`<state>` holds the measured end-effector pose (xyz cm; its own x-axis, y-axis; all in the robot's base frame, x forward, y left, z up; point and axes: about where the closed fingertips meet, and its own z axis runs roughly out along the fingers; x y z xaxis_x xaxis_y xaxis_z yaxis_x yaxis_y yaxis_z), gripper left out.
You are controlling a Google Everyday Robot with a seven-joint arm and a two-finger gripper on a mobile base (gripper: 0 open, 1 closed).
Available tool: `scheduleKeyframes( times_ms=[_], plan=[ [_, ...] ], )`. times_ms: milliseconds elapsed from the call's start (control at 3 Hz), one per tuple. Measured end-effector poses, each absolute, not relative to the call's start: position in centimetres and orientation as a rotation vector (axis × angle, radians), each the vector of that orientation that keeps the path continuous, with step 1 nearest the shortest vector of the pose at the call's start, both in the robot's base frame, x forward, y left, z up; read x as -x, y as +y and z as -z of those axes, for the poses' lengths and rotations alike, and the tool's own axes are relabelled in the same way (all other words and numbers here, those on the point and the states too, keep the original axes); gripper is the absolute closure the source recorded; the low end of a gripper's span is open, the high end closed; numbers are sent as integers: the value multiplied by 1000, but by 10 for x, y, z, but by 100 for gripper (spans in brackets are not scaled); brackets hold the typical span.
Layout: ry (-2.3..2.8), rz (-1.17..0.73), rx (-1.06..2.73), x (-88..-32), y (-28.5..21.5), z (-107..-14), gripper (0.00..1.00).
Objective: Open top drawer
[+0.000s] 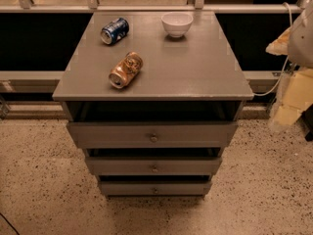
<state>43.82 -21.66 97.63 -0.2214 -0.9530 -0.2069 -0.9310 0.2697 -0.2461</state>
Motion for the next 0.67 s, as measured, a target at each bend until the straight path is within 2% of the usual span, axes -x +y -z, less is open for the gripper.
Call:
scheduleKeyframes(
  times_ms=[333,667],
  plan=[
    [2198,82,1737,-441,-210,-968,0],
    [2084,23,1771,-421,-202,-935,0]
  ],
)
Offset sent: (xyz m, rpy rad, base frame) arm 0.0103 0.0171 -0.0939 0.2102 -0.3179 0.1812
